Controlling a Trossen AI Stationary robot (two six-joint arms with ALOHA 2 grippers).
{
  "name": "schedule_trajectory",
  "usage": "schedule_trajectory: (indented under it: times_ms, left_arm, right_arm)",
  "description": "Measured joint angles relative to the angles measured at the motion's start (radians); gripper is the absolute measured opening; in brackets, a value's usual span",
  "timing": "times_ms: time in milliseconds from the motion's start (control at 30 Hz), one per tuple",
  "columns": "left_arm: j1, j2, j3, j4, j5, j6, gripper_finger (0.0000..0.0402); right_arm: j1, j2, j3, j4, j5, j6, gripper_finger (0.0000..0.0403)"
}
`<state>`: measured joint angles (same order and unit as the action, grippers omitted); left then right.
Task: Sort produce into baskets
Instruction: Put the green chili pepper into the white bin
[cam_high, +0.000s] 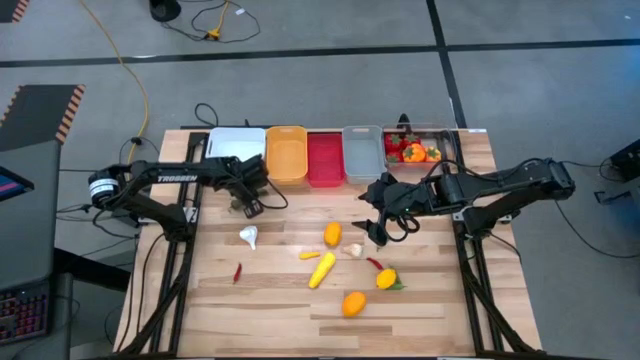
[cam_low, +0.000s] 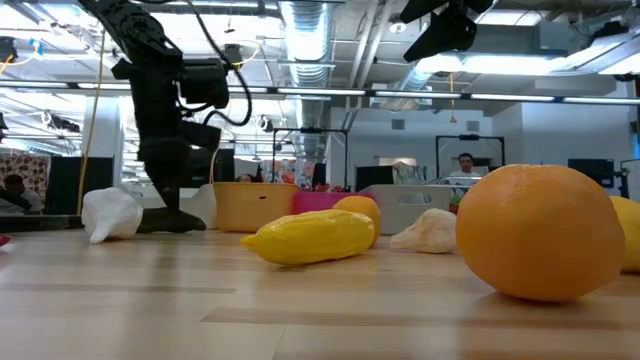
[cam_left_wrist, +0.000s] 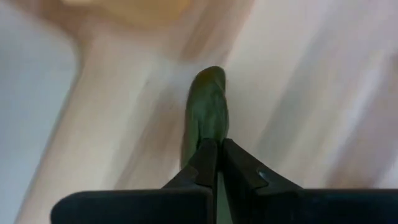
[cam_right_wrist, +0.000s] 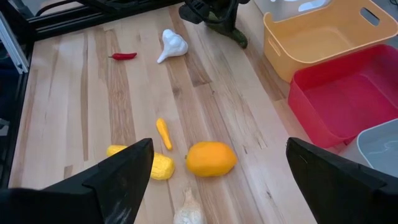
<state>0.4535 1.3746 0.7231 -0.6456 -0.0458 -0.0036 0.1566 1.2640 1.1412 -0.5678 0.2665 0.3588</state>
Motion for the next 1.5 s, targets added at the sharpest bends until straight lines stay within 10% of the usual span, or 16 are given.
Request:
schedule_trajectory:
  times_ms: [767,1000,1500]
  left_arm:
    - [-0.001,0.0,0.279,-0.264,0.051,0.084,0.0]
    - [0.016,0.0,0.41,-0.362,-0.07,0.153,0.0]
    - [0.325,0.001,0.394,-0.222,-0.249,0.307,0.0]
  right_arm:
    - [0.0,0.0,0.0,-0.001,-0.001,0.0,0.0392]
    - [0.0,0.0,0.0,-0.001,-0.002,0.0,0.0392]
    - [0.0,0.0,0.0,-0.001,-0.006,0.0,0.0392]
